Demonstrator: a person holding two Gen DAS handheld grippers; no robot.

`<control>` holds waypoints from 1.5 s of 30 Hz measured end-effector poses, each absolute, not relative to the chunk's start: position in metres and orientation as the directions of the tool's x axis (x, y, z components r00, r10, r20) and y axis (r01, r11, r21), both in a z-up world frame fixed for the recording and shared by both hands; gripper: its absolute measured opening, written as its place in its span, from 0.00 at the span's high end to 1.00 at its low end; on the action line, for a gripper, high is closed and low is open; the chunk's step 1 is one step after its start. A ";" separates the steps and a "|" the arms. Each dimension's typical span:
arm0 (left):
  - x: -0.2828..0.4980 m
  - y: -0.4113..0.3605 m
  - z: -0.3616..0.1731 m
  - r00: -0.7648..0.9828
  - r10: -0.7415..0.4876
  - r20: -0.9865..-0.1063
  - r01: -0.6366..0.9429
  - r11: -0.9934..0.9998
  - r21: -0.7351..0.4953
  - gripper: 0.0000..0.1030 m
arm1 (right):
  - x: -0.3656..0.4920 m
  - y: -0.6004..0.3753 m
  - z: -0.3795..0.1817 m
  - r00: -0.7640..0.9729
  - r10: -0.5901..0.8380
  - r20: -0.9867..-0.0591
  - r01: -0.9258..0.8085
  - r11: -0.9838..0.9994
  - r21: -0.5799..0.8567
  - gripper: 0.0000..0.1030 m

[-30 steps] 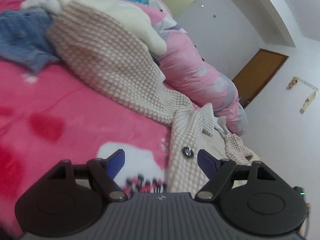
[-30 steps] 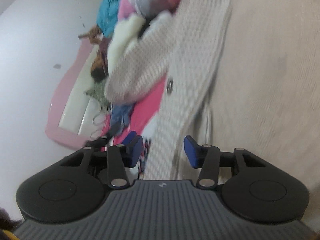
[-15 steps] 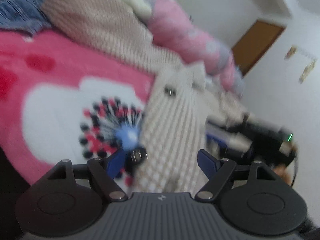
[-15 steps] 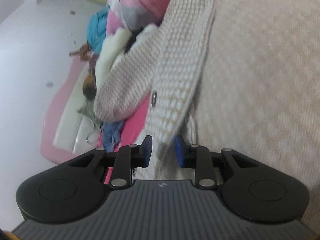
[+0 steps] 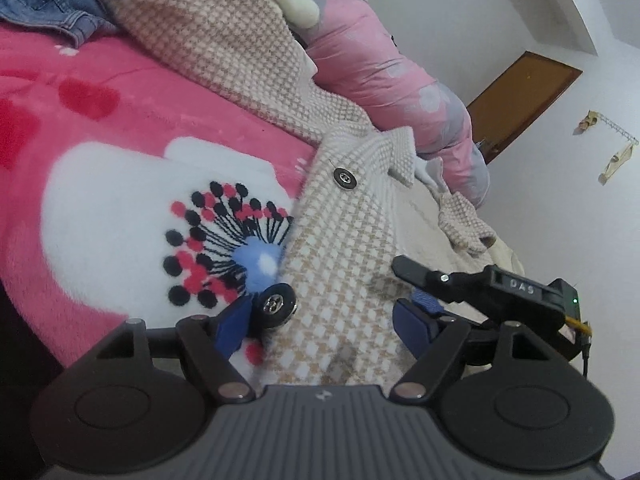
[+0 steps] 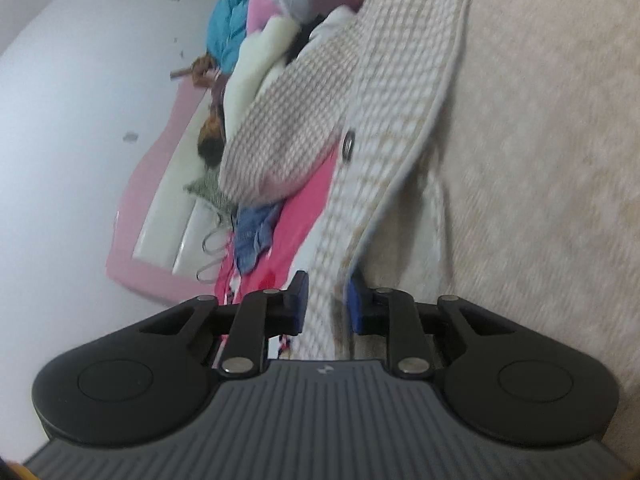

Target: Fold clothes

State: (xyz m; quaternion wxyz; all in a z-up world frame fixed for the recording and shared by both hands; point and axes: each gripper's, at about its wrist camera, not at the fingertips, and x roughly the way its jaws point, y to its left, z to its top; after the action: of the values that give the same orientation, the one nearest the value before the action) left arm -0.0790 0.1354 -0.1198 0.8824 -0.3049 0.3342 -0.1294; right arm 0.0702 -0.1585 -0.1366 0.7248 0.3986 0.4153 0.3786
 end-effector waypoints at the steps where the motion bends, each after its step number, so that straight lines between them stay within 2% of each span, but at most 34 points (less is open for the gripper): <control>1: -0.079 0.135 -0.119 0.743 -0.434 -0.510 0.025 0.779 -0.627 0.24 | 0.069 -0.156 -0.135 0.363 0.877 -0.313 -0.232 0.411 0.882 0.86; 2: -0.080 0.136 -0.118 0.743 -0.438 -0.506 0.025 0.774 -0.633 0.24 | 0.067 -0.154 -0.132 0.364 0.868 -0.339 -0.248 0.441 0.863 0.96; 4: -0.081 0.138 -0.114 0.746 -0.450 -0.491 0.032 0.760 -0.649 0.24 | 0.068 -0.154 -0.124 0.370 0.854 -0.365 -0.288 0.479 0.829 0.96; 8: -0.087 0.146 -0.098 0.786 -0.467 -0.405 0.078 0.726 -0.684 0.24 | 0.068 -0.189 -0.081 0.464 0.829 -0.313 -0.379 0.505 0.776 0.97; 11: -0.084 0.145 -0.091 0.790 -0.483 -0.377 0.114 0.720 -0.685 0.23 | 0.064 -0.242 -0.049 0.578 0.765 -0.284 -0.413 0.575 0.706 0.97; 14: -0.072 0.127 -0.097 0.749 -0.523 -0.407 0.133 0.721 -0.680 0.23 | 0.069 -0.298 -0.047 0.663 0.681 -0.311 -0.346 0.647 0.680 0.97; 19: -0.051 0.088 -0.110 0.648 -0.591 -0.481 0.163 0.725 -0.670 0.23 | 0.092 -0.332 -0.099 0.656 0.620 -0.430 -0.187 0.685 0.704 0.95; 21: -0.044 0.072 -0.113 0.606 -0.610 -0.510 0.180 0.730 -0.659 0.23 | 0.095 -0.336 -0.110 0.657 0.617 -0.432 -0.171 0.681 0.712 0.95; 26: -0.038 0.056 -0.113 0.581 -0.613 -0.536 0.193 0.743 -0.641 0.23 | 0.101 -0.347 -0.088 0.698 0.620 -0.360 -0.242 0.677 0.695 0.96; 29: -0.037 0.054 -0.113 0.575 -0.611 -0.543 0.196 0.748 -0.635 0.23 | 0.114 -0.362 -0.073 0.695 0.606 -0.387 -0.273 0.721 0.637 0.96; 31: -0.036 0.053 -0.114 0.571 -0.615 -0.543 0.200 0.746 -0.635 0.23 | 0.123 -0.370 -0.068 0.688 0.593 -0.417 -0.281 0.748 0.601 0.91; 32: -0.035 0.051 -0.113 0.569 -0.616 -0.545 0.202 0.747 -0.634 0.23 | 0.128 -0.371 -0.075 0.666 0.582 -0.466 -0.252 0.764 0.593 0.88; 35: -0.035 0.047 -0.110 0.560 -0.622 -0.547 0.214 0.747 -0.629 0.23 | 0.138 -0.376 -0.096 0.600 0.546 -0.585 -0.175 0.803 0.570 0.87; 38: -0.032 0.042 -0.111 0.537 -0.636 -0.554 0.221 0.740 -0.635 0.23 | 0.116 -0.391 -0.096 0.635 0.561 -0.531 -0.163 0.769 0.618 0.81; 43: -0.026 0.031 -0.113 0.501 -0.664 -0.555 0.237 0.722 -0.650 0.23 | 0.060 -0.423 -0.098 0.723 0.531 -0.442 -0.087 0.705 0.704 0.77; 45: -0.024 0.028 -0.116 0.494 -0.666 -0.559 0.230 0.720 -0.655 0.24 | 0.034 -0.434 -0.104 0.740 0.527 -0.419 -0.042 0.657 0.753 0.72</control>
State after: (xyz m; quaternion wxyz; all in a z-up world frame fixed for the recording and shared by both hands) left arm -0.0244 0.0276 -0.1158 0.8252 -0.2574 0.4232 -0.2714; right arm 0.0345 -0.4344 -0.1042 0.8522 0.3789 0.3198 0.1670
